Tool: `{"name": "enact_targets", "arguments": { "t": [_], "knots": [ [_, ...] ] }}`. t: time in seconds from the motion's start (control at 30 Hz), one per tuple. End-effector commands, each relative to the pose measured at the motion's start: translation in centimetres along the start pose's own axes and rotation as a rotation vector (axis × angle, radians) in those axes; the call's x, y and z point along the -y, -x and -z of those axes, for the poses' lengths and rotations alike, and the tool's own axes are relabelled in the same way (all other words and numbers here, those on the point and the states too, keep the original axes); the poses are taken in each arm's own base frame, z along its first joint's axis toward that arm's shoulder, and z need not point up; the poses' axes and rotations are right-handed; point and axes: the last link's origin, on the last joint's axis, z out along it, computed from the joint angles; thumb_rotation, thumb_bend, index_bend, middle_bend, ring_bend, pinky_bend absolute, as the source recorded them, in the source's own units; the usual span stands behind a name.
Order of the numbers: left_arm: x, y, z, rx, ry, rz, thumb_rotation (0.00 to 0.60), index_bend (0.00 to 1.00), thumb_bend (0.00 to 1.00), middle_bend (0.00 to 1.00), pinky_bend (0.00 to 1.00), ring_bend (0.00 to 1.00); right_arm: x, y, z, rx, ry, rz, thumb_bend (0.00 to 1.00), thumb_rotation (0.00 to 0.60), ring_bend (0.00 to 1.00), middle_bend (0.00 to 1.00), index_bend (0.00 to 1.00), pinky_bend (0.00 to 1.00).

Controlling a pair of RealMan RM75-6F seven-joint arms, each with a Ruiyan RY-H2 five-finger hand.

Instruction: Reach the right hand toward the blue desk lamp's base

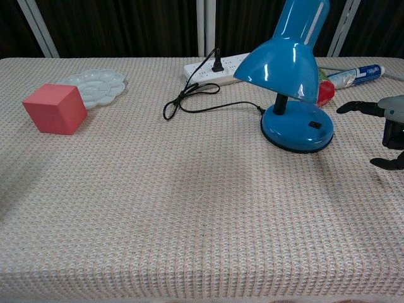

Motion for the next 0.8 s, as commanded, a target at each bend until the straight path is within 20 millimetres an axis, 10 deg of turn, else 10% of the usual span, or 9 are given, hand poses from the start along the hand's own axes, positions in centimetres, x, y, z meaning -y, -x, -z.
{"name": "enact_targets", "arguments": {
  "t": [0.03, 0.8],
  "knots": [
    [0.0, 0.0, 0.0, -0.002, -0.001, 0.001, 0.600, 0.00, 0.04, 0.00, 0.00, 0.00, 0.6, 0.0, -0.9, 0.017, -0.006, 0.003, 0.31, 0.600, 0.92, 1.00, 0.00, 0.84],
    [0.4, -0.3, 0.3, -0.012, -0.015, 0.012, 0.600, 0.00, 0.04, 0.00, 0.00, 0.00, 1.7, 1.0, -2.6, 0.074, -0.011, 0.000, 0.32, 0.600, 0.92, 1.00, 0.00, 0.84]
  ]
}}
